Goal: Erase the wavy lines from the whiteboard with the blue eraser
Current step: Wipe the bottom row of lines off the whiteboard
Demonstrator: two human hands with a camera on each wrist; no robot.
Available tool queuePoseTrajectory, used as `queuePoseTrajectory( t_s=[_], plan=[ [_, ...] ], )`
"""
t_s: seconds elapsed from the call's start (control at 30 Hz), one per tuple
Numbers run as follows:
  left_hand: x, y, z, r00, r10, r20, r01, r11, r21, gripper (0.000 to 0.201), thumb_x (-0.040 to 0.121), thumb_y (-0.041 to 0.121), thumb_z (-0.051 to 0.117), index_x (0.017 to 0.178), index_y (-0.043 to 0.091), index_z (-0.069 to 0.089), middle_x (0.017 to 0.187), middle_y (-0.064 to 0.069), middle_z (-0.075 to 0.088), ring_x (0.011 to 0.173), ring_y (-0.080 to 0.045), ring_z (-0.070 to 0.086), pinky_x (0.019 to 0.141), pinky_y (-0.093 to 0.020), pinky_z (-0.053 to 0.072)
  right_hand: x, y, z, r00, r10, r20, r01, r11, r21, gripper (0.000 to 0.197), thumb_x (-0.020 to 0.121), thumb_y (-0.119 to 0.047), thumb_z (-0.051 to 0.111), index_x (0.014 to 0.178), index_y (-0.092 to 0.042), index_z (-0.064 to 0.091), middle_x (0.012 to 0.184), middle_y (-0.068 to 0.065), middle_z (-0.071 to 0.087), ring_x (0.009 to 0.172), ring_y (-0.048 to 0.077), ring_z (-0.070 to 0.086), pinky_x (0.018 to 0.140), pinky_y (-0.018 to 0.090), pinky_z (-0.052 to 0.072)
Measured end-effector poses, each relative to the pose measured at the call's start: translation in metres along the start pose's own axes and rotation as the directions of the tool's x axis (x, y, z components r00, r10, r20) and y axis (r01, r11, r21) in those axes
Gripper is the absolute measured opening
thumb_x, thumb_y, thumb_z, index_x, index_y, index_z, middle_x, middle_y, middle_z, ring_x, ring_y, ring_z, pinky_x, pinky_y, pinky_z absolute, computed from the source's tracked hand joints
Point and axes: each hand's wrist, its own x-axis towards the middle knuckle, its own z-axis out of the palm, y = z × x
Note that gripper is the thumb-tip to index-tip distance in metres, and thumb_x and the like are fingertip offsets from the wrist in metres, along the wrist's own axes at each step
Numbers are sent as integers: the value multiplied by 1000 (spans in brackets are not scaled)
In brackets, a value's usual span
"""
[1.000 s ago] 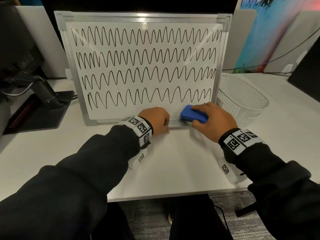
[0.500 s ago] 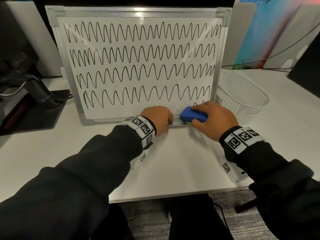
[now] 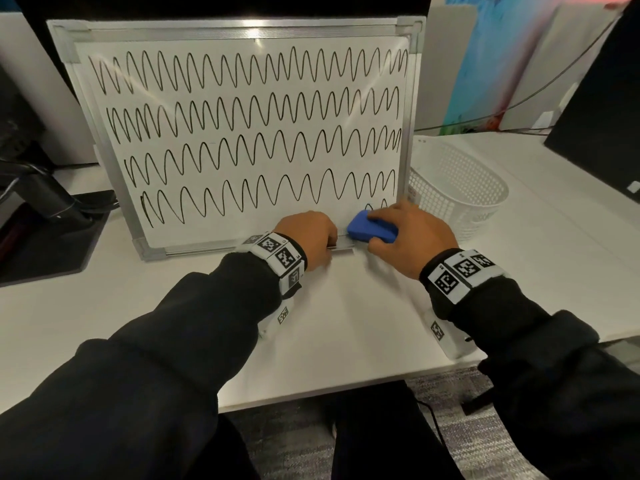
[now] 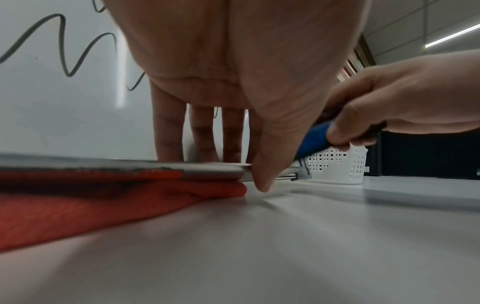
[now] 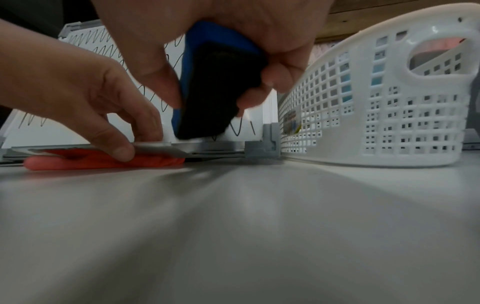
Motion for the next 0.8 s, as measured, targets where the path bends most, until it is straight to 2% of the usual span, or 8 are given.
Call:
queuePoseTrajectory(
  t_s=[0.07,0.17,0.3,0.43,0.53,0.67,0.8],
  plan=[
    [1,1,0,1000,-1,5,1,1000,-7,18,88,26,65,105,28,70,103,3,63,83,-18,57,68,-27,39,-1,2,-1,1000,-5,1,5,1000,13,49,82,-47,59,130,-34,56,120,-6,57,101,18,57,82,35,50],
    [1,0,-2,1000,-2,5,2,1000,-19,19,89,26,65,107,26,70,105,3,64,86,-17,58,70,-26,39,0,6,-4,995,-19,-94,25,998,64,50,85,-40,60,134,-31,54,122,-4,54,103,18,54,83,33,50],
    [0,0,-4,1000,-10,-2,10,1000,-30,20,89,24,63,108,25,71,102,1,67,84,-17,60,70,-25,40,-1,8,-3,1000,-7,23,6,999,45,49,84,-44,60,132,-33,55,121,-6,56,100,18,57,84,35,51],
    [0,0,-4,1000,-22,5,22,999,-35,19,88,25,63,105,27,71,101,3,67,85,-17,60,70,-26,40,1,7,-2,997,-43,-69,49,994,98,50,87,-40,59,136,-30,53,122,-4,54,102,18,55,85,33,49],
    [-1,0,-5,1000,-20,15,20,999,-29,19,89,25,63,106,26,71,100,3,67,84,-18,60,69,-26,40,1,4,1,997,-54,51,52,997,54,50,86,-43,58,134,-32,53,122,-5,54,102,18,57,84,32,49],
    [0,-1,-4,1000,-23,15,24,999,-37,21,89,24,62,108,26,71,104,2,66,88,-18,60,71,-26,40,2,3,-1,998,-43,-44,47,996,78,49,86,-43,57,135,-33,52,126,-6,53,102,17,56,83,33,49],
    [0,-1,-5,1000,-19,22,20,999,-32,21,89,26,63,109,26,71,102,2,67,85,-17,60,71,-26,40,1,5,3,998,-28,57,24,998,62,48,85,-45,58,132,-35,55,122,-6,56,103,17,57,83,31,48]
  ],
)
